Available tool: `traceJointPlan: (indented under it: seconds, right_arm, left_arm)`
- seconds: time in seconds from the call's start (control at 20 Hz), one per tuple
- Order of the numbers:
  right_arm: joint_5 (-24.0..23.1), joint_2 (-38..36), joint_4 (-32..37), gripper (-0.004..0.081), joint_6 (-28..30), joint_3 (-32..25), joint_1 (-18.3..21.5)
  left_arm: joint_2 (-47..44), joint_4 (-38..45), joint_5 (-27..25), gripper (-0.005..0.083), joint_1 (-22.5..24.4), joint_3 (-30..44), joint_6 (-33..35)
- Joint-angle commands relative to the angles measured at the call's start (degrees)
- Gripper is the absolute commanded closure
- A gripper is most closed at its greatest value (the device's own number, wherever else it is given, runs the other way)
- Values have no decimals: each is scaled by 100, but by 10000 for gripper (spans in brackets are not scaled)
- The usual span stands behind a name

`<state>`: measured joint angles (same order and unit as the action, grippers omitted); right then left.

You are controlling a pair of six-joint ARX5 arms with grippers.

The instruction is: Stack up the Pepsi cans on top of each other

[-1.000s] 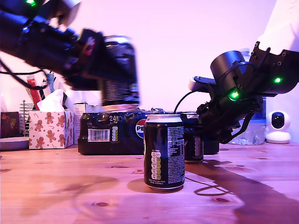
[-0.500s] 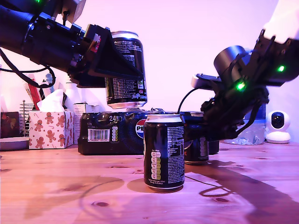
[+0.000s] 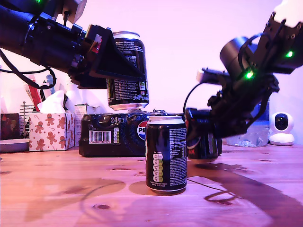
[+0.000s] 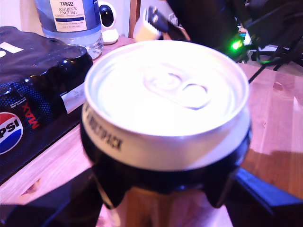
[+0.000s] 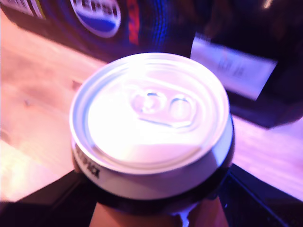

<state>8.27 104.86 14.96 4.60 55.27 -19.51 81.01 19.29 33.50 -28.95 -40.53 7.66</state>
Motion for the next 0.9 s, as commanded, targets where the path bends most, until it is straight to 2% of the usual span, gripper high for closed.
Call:
traceJointPlan:
  seconds: [0.0, 0.35, 0.85]
  right_arm:
    - [24, -317, 101, 350, 20, -37, 13]
    - [28, -627, -337, 350, 129, -39, 13]
    - [20, -1220, -802, 350, 297, -39, 74]
  left_arm:
    - [-229, 197, 55, 364, -11, -22, -15]
    - [-229, 267, 26, 364, -225, -22, -9]
    - [-227, 614, -450, 364, -778, -149, 79]
